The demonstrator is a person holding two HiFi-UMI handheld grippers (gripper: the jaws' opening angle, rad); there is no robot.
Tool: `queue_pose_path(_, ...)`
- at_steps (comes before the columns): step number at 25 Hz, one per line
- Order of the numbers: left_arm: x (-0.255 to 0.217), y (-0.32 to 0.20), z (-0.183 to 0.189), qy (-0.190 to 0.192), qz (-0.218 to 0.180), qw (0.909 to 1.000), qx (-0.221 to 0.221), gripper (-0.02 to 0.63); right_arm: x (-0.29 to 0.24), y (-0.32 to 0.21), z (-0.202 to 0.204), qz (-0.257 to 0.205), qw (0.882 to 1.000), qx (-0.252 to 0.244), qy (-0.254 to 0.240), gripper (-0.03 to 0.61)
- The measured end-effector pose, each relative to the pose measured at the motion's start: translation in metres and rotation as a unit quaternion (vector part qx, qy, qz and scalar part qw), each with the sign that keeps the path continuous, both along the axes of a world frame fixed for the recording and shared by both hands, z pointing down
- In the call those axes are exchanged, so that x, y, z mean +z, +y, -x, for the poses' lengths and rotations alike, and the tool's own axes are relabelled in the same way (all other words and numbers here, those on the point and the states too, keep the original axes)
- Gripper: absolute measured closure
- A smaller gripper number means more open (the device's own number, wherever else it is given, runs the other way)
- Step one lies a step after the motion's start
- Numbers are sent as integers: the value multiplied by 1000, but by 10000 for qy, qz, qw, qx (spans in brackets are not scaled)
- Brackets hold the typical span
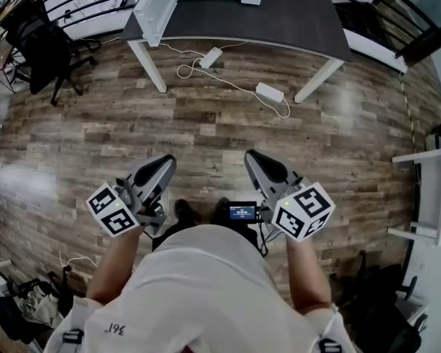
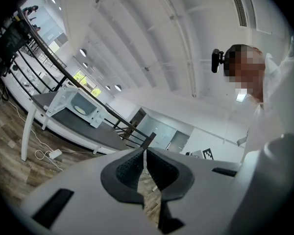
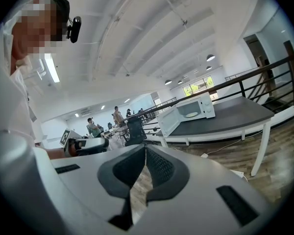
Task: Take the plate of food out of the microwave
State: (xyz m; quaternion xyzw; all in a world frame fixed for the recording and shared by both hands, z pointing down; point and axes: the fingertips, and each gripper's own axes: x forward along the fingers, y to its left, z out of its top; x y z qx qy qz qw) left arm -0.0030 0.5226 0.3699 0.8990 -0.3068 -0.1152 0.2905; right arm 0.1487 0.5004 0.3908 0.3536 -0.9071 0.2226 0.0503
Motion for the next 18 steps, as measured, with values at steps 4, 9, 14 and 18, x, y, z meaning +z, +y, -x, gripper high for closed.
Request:
queue_pose_path(4, 6, -2, -18, 64, 88, 9999, -110, 611, 6, -7, -21, 51, 10000, -30, -16, 568)
queue_pose_path(9, 9, -11, -38, 180, 184, 9994, -223, 611, 10, -20, -41, 111, 9999, -88, -30, 568)
queue_pose_path(14, 10, -18, -50, 159, 256, 9992, -271, 611, 10, -35, -50, 144, 9998, -150, -76, 568)
queue_pose_path(18, 12, -33, -46, 125, 300, 9989, -338, 611, 15, -51, -46, 225, 9995, -205, -122, 568)
